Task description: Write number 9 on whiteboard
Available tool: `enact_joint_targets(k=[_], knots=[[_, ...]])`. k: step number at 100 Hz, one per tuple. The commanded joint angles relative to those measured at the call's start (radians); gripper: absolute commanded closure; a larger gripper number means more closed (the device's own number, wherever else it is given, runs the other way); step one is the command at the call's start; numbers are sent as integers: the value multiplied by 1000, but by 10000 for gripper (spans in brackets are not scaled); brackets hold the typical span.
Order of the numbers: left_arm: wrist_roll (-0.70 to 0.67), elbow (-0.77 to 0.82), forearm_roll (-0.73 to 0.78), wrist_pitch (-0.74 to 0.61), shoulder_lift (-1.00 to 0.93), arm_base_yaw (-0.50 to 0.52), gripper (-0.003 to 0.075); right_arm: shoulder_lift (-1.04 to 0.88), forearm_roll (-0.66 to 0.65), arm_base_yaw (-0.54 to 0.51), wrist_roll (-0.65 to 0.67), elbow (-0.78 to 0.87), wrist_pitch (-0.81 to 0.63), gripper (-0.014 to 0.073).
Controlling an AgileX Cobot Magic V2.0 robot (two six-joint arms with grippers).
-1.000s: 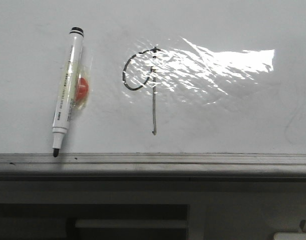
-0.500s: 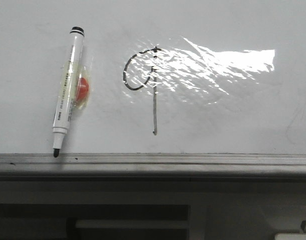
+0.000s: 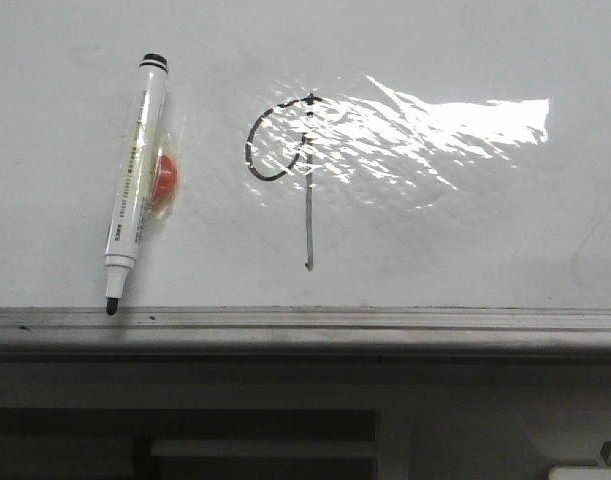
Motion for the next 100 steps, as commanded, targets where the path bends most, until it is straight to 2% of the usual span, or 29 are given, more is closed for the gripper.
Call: enact_joint_targets(k=[1, 24, 35, 45, 55, 71, 76, 81, 100], knots=[[-1, -26, 1, -70, 7, -1, 741, -9, -11, 0, -7, -25, -69, 657], [-1, -21, 1, -70, 7, -1, 741, -9, -11, 0, -7, -25, -69, 657], [-1, -10, 1, -3, 7, 11, 741, -9, -11, 0, -7, -25, -69, 657], [1, 22, 3, 1, 7, 39, 741, -9, -11, 0, -7, -25, -69, 657], [78, 59, 4, 1, -42, 76, 741, -9, -11, 0, -7, -25, -69, 657], [187, 146, 4, -13, -174, 207, 741, -9, -11, 0, -7, -25, -69, 657], [219, 142, 0, 64, -219, 254, 741, -9, -11, 0, -7, -25, -69, 657], [249, 142, -11, 76, -252, 303, 741, -9, -11, 0, -7, -25, -69, 657], [351, 142, -15, 86, -347, 532, 741, -9, -11, 0, -7, -25, -69, 657]])
